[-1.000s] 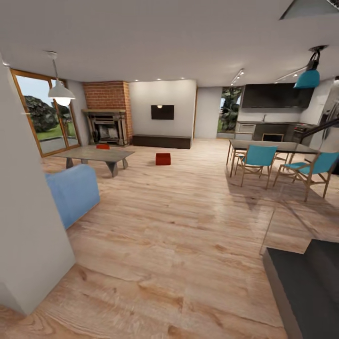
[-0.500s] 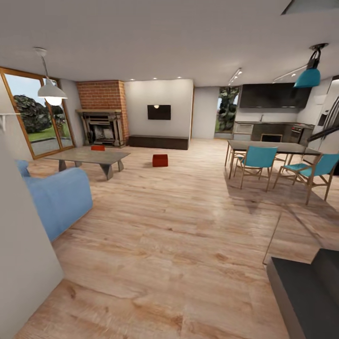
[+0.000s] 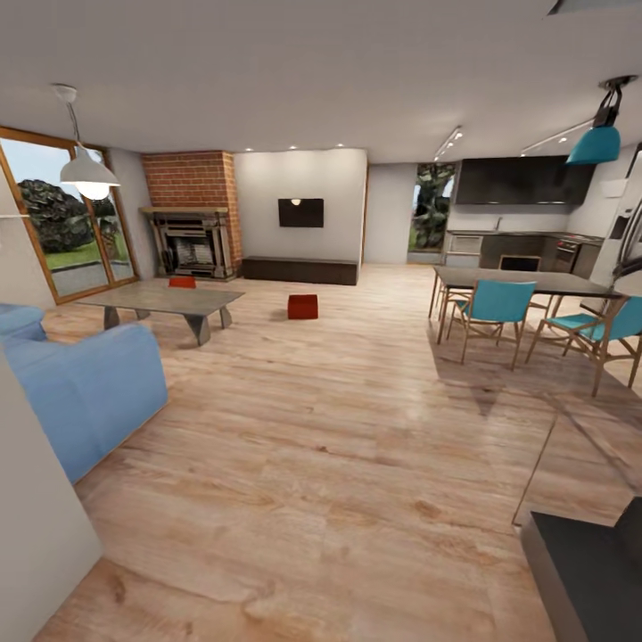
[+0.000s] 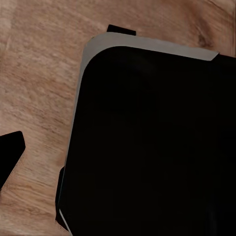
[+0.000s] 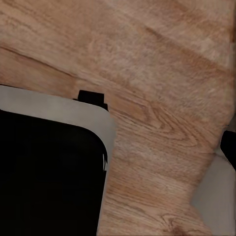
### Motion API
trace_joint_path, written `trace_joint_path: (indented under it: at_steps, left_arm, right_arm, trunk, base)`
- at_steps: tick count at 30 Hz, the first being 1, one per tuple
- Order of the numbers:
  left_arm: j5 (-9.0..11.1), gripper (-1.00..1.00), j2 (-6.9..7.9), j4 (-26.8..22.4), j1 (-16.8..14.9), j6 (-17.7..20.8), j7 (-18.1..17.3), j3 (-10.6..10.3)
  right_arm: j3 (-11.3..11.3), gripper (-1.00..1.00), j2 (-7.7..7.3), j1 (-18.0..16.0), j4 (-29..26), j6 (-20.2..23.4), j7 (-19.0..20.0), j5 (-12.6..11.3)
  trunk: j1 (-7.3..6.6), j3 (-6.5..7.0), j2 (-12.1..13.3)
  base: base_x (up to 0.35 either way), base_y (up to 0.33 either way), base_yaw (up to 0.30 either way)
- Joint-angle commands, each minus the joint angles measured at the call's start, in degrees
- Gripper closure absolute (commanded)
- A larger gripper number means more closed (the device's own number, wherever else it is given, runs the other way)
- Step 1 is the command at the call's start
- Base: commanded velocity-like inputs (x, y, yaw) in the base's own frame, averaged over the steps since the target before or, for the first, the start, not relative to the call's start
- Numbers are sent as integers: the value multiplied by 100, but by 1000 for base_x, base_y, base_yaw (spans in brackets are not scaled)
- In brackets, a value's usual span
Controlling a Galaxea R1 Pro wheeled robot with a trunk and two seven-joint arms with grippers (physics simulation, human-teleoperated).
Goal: Move the two storage containers from the living room to the garage. In the garage, place one container on the floor and stack the other container on top of it (either order is fine).
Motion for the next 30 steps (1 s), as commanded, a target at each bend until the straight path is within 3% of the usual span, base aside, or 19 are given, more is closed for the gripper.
trace_joint_path:
  at_steps: [1, 30]
  left_arm:
    - [27, -100, 1, -7, 1, -7, 5, 3]
    - [27, -100, 3, -7, 1, -20, 7, 7]
  right_arm:
    - [49, -100, 2, -5, 14, -27, -2, -45]
    - [52, -100, 3, -5, 14, -24, -8, -36]
  trunk:
    - [3, -5, -2]
    - [3, -5, -2]
  base:
    - [322, 0, 0]
    - [322, 0, 0]
